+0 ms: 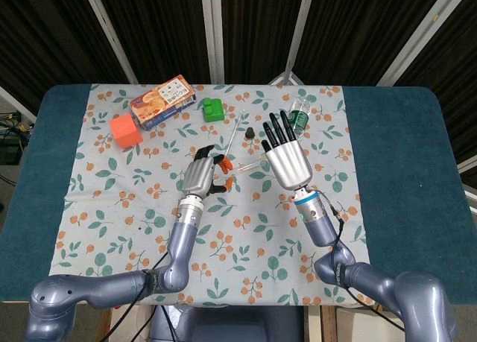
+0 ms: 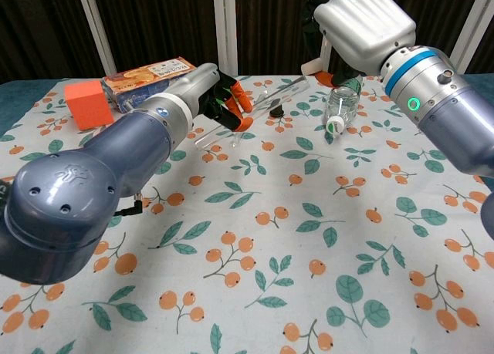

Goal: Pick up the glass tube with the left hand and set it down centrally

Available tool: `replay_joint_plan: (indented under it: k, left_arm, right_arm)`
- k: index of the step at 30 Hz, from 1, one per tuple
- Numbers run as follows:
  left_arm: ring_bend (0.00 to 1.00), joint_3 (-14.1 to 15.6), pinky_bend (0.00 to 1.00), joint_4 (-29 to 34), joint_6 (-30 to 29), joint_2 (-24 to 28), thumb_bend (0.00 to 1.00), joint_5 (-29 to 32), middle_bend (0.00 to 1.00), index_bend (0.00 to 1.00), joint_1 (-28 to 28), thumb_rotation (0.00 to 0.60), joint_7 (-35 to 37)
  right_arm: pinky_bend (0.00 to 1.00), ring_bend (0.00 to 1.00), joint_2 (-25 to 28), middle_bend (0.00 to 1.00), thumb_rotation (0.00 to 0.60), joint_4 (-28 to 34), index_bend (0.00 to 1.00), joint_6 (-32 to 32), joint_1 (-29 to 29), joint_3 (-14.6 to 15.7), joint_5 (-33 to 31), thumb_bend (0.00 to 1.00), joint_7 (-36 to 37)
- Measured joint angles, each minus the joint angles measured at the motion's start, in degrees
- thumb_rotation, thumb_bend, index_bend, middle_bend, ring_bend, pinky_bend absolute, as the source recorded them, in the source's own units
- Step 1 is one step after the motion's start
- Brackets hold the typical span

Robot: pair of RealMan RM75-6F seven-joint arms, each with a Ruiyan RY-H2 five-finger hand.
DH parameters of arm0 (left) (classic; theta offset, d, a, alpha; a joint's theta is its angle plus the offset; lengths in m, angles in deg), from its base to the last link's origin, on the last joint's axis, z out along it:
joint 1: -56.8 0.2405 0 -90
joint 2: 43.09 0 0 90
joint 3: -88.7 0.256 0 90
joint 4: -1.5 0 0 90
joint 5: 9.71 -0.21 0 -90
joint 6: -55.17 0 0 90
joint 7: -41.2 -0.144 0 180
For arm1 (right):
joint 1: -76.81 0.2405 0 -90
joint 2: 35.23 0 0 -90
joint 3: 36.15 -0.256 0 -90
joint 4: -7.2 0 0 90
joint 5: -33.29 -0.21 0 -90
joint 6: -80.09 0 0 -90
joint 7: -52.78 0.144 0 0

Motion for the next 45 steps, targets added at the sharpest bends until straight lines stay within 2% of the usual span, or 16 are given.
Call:
replay_joint_plan:
  k: [17,45]
  left_arm:
    - [0.08,-0.5,0.0,3.2,-2.2,0.7,0.71,0.8,0.51,0.53,1.5,0.6,-0.5]
    - [0.08,-0.3,0.0,3.0,-2.2,0.0,0.71,1.5,0.52,0.53,1.7,0.6,-0.7]
  right_arm:
    - [0.01,0.07,0.1,0.24,0.6,0.4,0.6,-0.1,-0.4,1.1,0.2,0.36,-1.3]
    - [0.01,0.07,0.0,0.24,0.6,0.6,0.6,0.4,-0.3,1.2,-0.1,0.37,-1.8]
